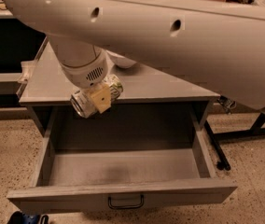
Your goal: Place 7up can into top drawer
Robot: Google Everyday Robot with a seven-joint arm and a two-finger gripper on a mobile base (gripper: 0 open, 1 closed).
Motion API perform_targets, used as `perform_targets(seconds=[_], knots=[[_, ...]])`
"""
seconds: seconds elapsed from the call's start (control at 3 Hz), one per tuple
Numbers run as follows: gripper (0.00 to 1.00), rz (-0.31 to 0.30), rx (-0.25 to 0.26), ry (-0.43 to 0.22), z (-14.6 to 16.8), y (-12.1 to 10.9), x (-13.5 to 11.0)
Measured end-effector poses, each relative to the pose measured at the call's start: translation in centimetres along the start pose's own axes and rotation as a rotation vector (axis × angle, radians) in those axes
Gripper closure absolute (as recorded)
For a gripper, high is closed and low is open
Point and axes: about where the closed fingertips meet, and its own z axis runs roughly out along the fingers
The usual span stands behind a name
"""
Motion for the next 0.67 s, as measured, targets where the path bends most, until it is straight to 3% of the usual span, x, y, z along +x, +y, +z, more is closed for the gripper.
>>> perform_targets(seconds=[0.33,0.67], knots=[[1.0,0.167,-0.059,-0.061,2.8,2.0,1.2],[1.0,0.419,-0.169,-0.145,6.4,5.8,1.3]])
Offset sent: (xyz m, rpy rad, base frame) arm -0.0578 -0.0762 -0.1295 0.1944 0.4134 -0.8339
